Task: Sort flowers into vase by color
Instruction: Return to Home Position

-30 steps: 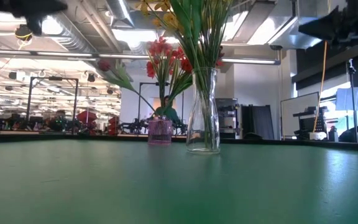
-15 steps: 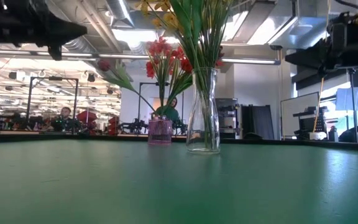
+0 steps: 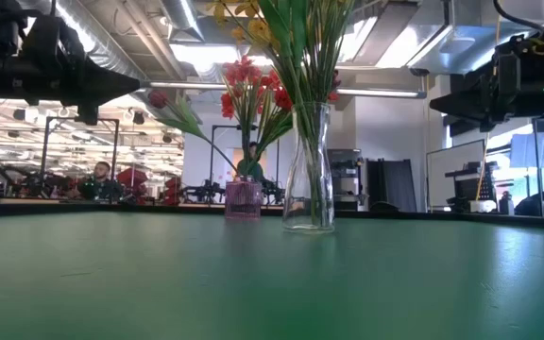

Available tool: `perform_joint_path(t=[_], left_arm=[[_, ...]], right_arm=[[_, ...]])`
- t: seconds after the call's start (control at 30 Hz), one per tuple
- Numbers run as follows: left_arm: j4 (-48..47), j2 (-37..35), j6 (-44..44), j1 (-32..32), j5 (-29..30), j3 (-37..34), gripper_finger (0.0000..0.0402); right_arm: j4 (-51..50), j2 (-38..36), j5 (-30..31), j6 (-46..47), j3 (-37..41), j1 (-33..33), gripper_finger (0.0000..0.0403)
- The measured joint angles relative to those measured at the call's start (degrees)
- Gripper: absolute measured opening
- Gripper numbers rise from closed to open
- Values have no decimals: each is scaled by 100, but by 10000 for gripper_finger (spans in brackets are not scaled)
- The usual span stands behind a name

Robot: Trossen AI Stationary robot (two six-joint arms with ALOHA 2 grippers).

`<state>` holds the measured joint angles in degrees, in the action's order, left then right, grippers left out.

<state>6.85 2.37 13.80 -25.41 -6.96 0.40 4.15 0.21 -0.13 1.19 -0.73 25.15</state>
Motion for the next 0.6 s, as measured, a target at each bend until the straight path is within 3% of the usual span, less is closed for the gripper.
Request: perform_joint_path(t=[0.23,0.6], left_arm=[[13,0,696,-2,91,0,0],[12,0,667,0,94,0,0]], right_arm=[[-138,4,561,-2,11,0,12],[-132,2,557,-2,20,0,12]])
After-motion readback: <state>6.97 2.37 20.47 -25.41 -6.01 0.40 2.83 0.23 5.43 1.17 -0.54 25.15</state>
